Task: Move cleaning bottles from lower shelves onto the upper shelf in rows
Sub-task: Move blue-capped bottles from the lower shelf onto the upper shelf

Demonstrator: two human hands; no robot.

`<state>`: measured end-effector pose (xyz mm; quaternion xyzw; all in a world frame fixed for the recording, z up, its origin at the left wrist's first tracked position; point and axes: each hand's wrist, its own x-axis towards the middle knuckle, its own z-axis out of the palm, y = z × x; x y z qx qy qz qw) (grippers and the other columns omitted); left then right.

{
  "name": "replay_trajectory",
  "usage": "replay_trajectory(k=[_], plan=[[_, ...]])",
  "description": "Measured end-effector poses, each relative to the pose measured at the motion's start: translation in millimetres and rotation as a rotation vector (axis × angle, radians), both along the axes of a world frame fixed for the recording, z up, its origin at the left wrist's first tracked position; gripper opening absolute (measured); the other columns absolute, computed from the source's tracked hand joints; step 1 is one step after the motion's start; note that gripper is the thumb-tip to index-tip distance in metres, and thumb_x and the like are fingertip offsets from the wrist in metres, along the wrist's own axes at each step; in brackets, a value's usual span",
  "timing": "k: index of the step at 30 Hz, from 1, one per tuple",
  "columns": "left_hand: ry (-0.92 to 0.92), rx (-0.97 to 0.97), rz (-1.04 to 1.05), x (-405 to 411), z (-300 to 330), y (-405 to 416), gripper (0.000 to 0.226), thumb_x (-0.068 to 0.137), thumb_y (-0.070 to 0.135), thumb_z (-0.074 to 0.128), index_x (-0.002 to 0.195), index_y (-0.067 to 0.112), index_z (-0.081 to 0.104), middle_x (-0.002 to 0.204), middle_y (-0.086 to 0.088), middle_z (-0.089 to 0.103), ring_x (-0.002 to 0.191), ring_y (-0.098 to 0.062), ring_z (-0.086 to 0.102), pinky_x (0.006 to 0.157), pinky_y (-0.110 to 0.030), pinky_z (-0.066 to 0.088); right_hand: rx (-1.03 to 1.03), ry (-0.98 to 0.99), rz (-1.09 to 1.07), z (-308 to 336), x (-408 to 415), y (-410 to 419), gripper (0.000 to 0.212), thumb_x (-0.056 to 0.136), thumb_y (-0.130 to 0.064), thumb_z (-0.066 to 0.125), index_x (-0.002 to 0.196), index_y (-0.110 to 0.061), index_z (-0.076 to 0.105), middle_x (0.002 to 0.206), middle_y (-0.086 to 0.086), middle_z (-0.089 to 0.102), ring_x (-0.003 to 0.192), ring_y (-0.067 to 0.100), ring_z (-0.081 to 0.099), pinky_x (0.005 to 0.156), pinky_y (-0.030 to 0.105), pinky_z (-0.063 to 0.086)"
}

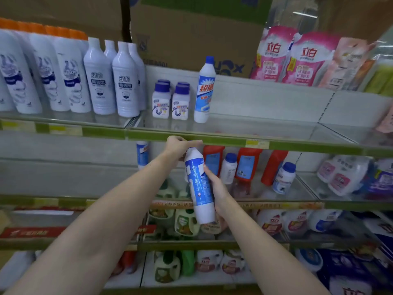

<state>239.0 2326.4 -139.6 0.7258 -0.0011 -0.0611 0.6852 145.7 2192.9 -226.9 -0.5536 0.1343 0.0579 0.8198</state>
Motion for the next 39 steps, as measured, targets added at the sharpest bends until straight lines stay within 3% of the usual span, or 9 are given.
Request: replay_trajectory(k=[3,5,8,11,17,21,27,32,39], plan=[[0.083,-0.05,-0.051,-18.6,-25.4,12.8,0.043,0.079,0.037,0.084,0.1,0.004,0.066,0.088,-0.01,0.072,0.066,-0.017,0.064,0.053,-0.023,0.054,-0.001,0.069,0.084,-10.0,-8.2,6.2,0.075,0.075,-0.059,0.08,0.12,0.0,0.068,0.106,0.021,0.07,0.082,0.03,0.067,0.077,0.039,0.055],[0.195,-0.134,-0.101,-25.5,-45.6,21.1,0.044,0.082,0.045,0.078,0.101,0.007,0.073,0.105,-0.017,0.074,0.082,-0.023,0.067,0.075,-0.033,0.059,0.023,0.09,0.116,-18.1,-12.1,10.9,0.057,0.088,-0.053,0.067,0.113,-0.002,0.068,0.092,0.018,0.07,0.071,0.028,0.066,0.066,0.036,0.056],[0.302,-0.32,-0.206,-36.3,-66.2,27.6,0.037,0.09,0.042,0.069,0.09,0.005,0.073,0.119,-0.028,0.067,0.105,-0.035,0.063,0.106,-0.049,0.048,0.055,0.128,0.161,-28.2,-18.1,18.2,0.054,0.097,-0.051,0.056,0.112,0.0,0.064,0.086,0.018,0.068,0.068,0.029,0.066,0.062,0.036,0.058],[0.325,-0.392,-0.187,-43.4,-67.4,30.9,0.035,0.092,0.033,0.068,0.101,-0.001,0.065,0.108,-0.024,0.068,0.101,-0.034,0.066,0.088,-0.04,0.057,0.046,0.149,0.209,-38.4,-19.0,22.3,0.053,0.099,-0.053,0.05,0.107,-0.002,0.065,0.085,0.016,0.068,0.068,0.027,0.066,0.064,0.035,0.057],[0.215,-0.092,0.091,-45.9,-60.1,28.3,0.044,0.075,0.026,0.087,0.098,0.002,0.058,0.083,-0.012,0.071,0.064,-0.022,0.069,0.063,-0.034,0.059,-0.013,0.1,0.257,-48.1,-22.7,34.3,0.07,0.091,-0.071,0.049,0.124,-0.011,0.064,0.093,0.012,0.071,0.079,0.024,0.069,0.079,0.041,0.055],[0.21,0.055,0.152,-39.3,-60.5,32.4,0.048,0.068,0.035,0.091,0.091,0.007,0.06,0.09,-0.013,0.073,0.076,-0.026,0.074,0.071,-0.041,0.063,-0.081,0.098,0.236,-50.0,-20.4,38.7,0.071,0.08,-0.066,0.065,0.124,-0.009,0.065,0.099,0.013,0.075,0.088,0.027,0.071,0.098,0.05,0.052],[0.161,0.102,-0.018,-41.4,-50.0,40.5,0.053,0.074,0.052,0.083,0.1,0.008,0.068,0.086,-0.009,0.076,0.08,-0.025,0.074,0.079,-0.039,0.062,-0.019,0.069,0.183,-45.8,-23.4,37.2,0.075,0.079,-0.065,0.069,0.127,-0.007,0.064,0.101,0.014,0.073,0.084,0.026,0.07,0.081,0.039,0.056],[0.007,-0.059,-0.135,-45.7,-29.5,38.8,0.038,0.087,0.037,0.076,0.108,0.005,0.071,0.092,-0.006,0.075,0.081,-0.019,0.07,0.069,-0.026,0.058,0.0,-0.024,0.161,-19.5,-20.6,28.0,0.053,0.095,-0.052,0.059,0.124,-0.007,0.064,0.095,0.01,0.074,0.081,0.023,0.071,0.076,0.035,0.056],[-0.204,-0.229,-0.083,-42.2,55.4,11.4,0.034,0.085,0.028,0.079,0.11,0.006,0.071,0.098,-0.007,0.077,0.083,-0.018,0.074,0.067,-0.027,0.059,0.001,-0.286,0.129,54.8,-0.3,23.6,0.055,0.079,-0.038,0.077,0.125,-0.009,0.065,0.108,0.013,0.074,0.092,0.026,0.072,0.082,0.038,0.057]])
